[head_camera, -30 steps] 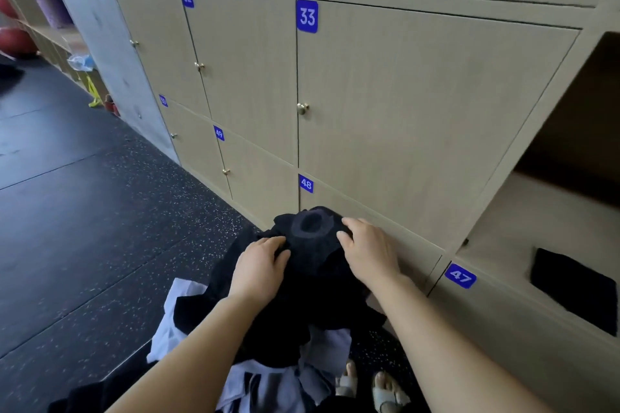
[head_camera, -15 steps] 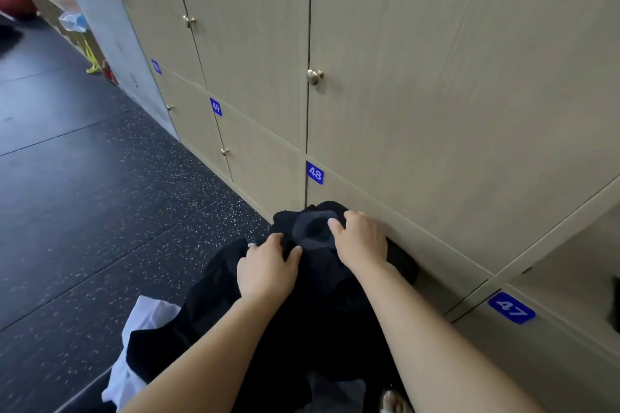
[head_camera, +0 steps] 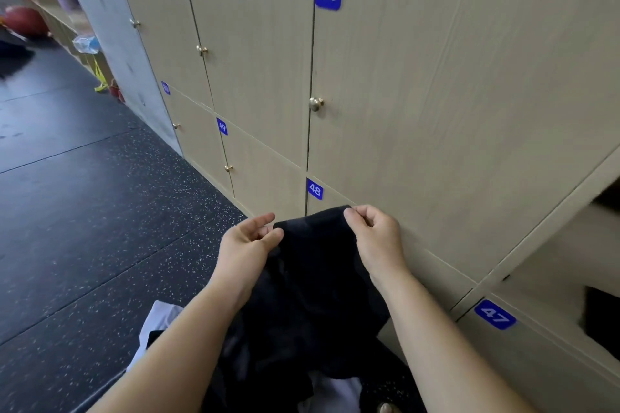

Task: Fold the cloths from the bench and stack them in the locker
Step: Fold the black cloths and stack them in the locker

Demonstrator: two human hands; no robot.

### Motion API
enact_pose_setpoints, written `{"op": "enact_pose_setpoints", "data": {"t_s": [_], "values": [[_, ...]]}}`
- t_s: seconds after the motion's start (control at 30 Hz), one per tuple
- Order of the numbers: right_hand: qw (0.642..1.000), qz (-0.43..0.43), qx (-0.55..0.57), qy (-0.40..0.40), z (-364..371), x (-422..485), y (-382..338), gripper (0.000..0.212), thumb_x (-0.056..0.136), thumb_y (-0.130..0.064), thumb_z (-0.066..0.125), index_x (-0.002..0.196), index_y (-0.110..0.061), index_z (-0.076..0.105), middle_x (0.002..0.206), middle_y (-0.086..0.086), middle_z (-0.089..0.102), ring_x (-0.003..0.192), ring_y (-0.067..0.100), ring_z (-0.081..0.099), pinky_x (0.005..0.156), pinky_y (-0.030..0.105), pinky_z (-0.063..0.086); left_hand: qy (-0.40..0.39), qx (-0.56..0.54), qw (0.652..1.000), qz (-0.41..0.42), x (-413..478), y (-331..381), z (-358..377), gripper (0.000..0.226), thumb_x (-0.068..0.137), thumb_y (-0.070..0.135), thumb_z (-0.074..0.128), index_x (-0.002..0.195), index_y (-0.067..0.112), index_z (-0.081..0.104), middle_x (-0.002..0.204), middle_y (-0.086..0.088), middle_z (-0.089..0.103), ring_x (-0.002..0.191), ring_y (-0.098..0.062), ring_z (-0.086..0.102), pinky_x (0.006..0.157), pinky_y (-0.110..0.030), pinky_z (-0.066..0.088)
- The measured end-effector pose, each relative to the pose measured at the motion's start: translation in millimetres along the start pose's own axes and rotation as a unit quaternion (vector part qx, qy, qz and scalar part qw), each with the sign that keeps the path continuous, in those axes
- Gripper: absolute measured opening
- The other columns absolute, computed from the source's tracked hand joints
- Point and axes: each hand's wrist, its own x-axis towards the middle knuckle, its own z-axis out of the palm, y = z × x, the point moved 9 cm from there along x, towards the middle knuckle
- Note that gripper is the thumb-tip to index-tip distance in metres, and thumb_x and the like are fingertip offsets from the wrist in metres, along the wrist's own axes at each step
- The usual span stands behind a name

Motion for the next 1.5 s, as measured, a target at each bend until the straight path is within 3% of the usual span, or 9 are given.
{"op": "enact_pose_setpoints", "data": {"t_s": [0.17,0.3,0.5,0.63,0.77,0.97,1.1,1.37,1.5], "values": [[0.992,-0.028,0.074,-0.099,-11.6,-41.1,-75.5,0.012,0.087,-0.005,0.066,0.079,-0.013,0.069,0.067,-0.007,0.067,0.063,0.005,0.061,0.063,0.018,0.049,-0.030,0.049,0.994,0.094,-38.3,76.9,-5.9,0.020,0.090,0.004,0.065,0.106,0.014,0.073,0.074,-0.004,0.059,0.072,-0.013,0.053,0.062,-0.007,0.045],[0.990,-0.085,0.052,-0.099,-37.8,-66.1,-144.2,0.014,0.085,0.001,0.066,0.080,-0.011,0.069,0.073,0.000,0.068,0.063,0.002,0.062,0.061,0.011,0.047,-0.046,0.046,0.989,0.132,-71.0,135.0,-10.8,0.020,0.088,0.003,0.068,0.091,0.022,0.072,0.086,-0.012,0.067,0.076,-0.008,0.062,0.072,-0.007,0.047],[0.986,-0.127,0.078,-0.078,-72.0,-90.9,-235.6,0.017,0.088,-0.010,0.067,0.072,-0.013,0.063,0.063,-0.009,0.064,0.060,0.001,0.057,0.062,0.009,0.043,-0.097,0.020,0.984,0.146,-111.0,223.1,-6.4,0.013,0.096,0.011,0.059,0.085,0.015,0.066,0.079,0.008,0.069,0.074,0.002,0.062,0.078,-0.020,0.040],[0.985,-0.096,0.120,-0.080,-79.6,-99.9,-271.0,0.021,0.085,-0.018,0.071,0.069,-0.017,0.057,0.075,0.002,0.064,0.073,0.015,0.058,0.074,0.028,0.046,-0.201,-0.074,0.974,0.080,-132.0,257.0,11.3,0.024,0.103,0.023,0.045,0.092,0.010,0.062,0.077,0.001,0.059,0.079,-0.014,0.057,0.074,-0.026,0.051],[0.978,-0.069,0.182,-0.077,-84.1,-112.5,-292.2,0.022,0.087,-0.015,0.069,0.072,-0.015,0.053,0.077,0.005,0.066,0.067,0.016,0.061,0.066,0.026,0.055,-0.185,-0.097,0.976,0.056,-148.9,276.5,15.8,0.028,0.104,0.029,0.043,0.114,0.012,0.063,0.082,0.001,0.059,0.081,-0.014,0.058,0.062,-0.025,0.052],[0.962,-0.058,0.266,-0.025,-95.7,-128.2,-312.2,0.019,0.087,-0.008,0.069,0.072,-0.011,0.057,0.072,0.006,0.066,0.062,0.019,0.063,0.059,0.027,0.051,-0.186,-0.141,0.972,0.035,-161.9,291.1,22.3,0.039,0.097,0.048,0.051,0.096,0.014,0.069,0.075,0.000,0.062,0.079,-0.016,0.061,0.074,-0.030,0.058],[0.955,-0.068,0.288,0.020,-102.2,-135.9,-309.7,0.018,0.085,-0.009,0.071,0.073,-0.011,0.058,0.076,0.007,0.065,0.069,0.022,0.062,0.069,0.036,0.053,-0.235,-0.058,0.970,0.018,-174.3,268.3,37.9,0.058,0.088,0.065,0.050,0.117,0.018,0.067,0.110,-0.004,0.070,0.103,-0.020,0.066,0.088,-0.039,0.057],[0.961,-0.120,0.245,0.037,-120.2,-143.8,-290.3,0.022,0.086,-0.003,0.067,0.070,-0.012,0.055,0.069,0.002,0.059,0.064,0.015,0.056,0.056,0.025,0.046,-0.225,-0.009,0.973,0.045,-181.4,245.5,52.7,0.030,0.102,0.036,0.046,0.122,0.015,0.057,0.115,-0.008,0.067,0.106,-0.026,0.065,0.084,-0.041,0.057],[0.958,-0.105,0.264,0.028,-130.1,-142.6,-271.4,0.023,0.084,0.007,0.064,0.078,-0.011,0.052,0.078,0.006,0.060,0.071,0.017,0.062,0.064,0.026,0.055,-0.177,0.020,0.978,0.111,-177.0,248.9,50.7,0.023,0.103,0.029,0.046,0.119,0.014,0.054,0.114,-0.011,0.067,0.101,-0.028,0.067,0.088,-0.047,0.056]]}}
